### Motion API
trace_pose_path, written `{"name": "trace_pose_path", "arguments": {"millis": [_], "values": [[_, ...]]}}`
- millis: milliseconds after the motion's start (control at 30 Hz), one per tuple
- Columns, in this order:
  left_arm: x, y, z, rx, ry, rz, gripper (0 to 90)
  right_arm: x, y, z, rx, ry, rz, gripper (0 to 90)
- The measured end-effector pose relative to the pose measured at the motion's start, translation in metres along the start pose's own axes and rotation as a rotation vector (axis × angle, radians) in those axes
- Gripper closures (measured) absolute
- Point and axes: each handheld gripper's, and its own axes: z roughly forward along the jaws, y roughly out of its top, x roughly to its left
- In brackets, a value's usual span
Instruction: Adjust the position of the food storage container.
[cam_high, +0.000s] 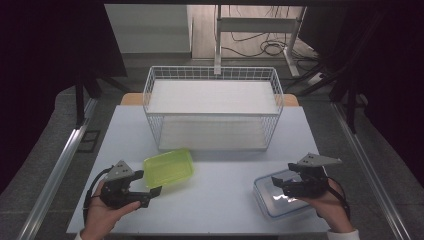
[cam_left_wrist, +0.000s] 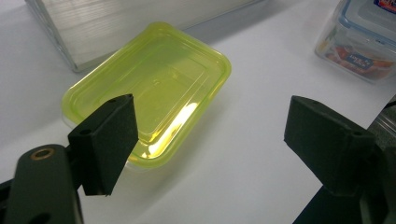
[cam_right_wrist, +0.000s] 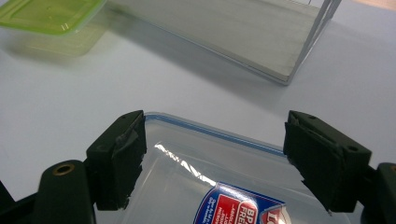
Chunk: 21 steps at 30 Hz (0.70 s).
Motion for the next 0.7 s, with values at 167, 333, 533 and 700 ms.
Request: {"name": "trace_pose_path", "arguments": {"millis": [167,333,533,700], "values": [[-0.005,0.01,0.003,0.008,0.001,0.02,17.3,-0.001,0.002,-0.002,0.005,-0.006,0.01,24.1],[-0.008,0.021,0.006,0.016,0.0,0.039,16.9,-0.005,0.003,-0.009,0.009,0.0,0.018,38.6],[-0.011,0.017,0.013,0.045,-0.004,0.047,16.9,-0.017,-0.001,-0.02,0.03,-0.027,0.046,72.0],[-0.01,0.013,0.017,0.058,-0.009,0.048,16.9,-0.028,-0.004,-0.031,0.053,-0.095,0.023,87.1]]}}
